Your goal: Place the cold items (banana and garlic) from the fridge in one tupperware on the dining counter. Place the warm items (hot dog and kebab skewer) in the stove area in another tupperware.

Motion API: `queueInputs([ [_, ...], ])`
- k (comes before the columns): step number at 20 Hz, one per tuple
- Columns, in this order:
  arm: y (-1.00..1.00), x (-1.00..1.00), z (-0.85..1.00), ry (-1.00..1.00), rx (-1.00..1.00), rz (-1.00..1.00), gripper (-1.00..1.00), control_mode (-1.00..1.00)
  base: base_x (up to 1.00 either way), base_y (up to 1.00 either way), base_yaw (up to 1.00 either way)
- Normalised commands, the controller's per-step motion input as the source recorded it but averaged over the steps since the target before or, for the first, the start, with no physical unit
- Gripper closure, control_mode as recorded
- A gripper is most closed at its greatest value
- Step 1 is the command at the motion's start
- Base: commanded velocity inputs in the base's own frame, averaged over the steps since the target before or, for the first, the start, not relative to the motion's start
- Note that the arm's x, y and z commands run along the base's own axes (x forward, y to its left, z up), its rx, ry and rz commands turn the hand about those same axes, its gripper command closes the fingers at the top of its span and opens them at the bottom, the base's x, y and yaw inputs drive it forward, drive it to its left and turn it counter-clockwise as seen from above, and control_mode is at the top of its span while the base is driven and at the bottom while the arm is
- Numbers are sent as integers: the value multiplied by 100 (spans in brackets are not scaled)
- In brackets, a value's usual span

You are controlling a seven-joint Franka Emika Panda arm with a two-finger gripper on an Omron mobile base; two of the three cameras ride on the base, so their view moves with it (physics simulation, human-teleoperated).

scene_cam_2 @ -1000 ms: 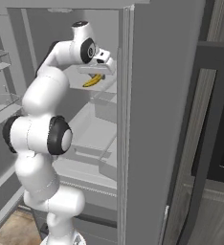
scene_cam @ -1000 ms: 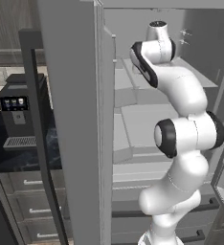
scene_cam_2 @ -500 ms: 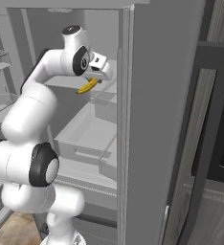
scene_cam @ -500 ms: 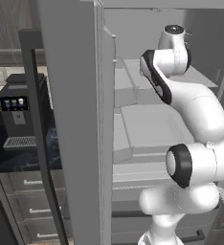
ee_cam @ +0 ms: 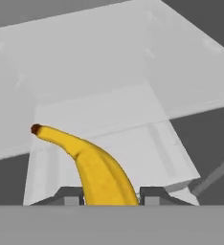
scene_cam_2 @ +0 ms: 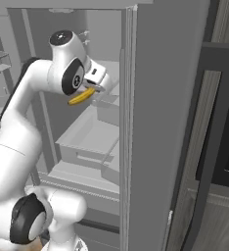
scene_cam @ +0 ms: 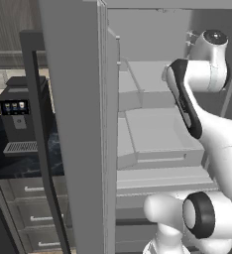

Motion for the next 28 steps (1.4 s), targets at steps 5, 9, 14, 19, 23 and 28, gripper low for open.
queueInputs([
  [5,-6,-100,32,-11,2,-10,100,-100,0,0,0],
  [9,0,-91,15,-9,0,-10,100,-100,0,0,0],
  [14,0,-75,8,-12,0,-5,100,-100,0,0,0],
  [19,0,-3,1,-1,-2,0,100,-100,0,0,0],
  [23,0,-35,-21,0,0,0,100,-100,0,0,0],
  [28,1,-17,-6,-1,0,0,100,100,-76,16,2],
])
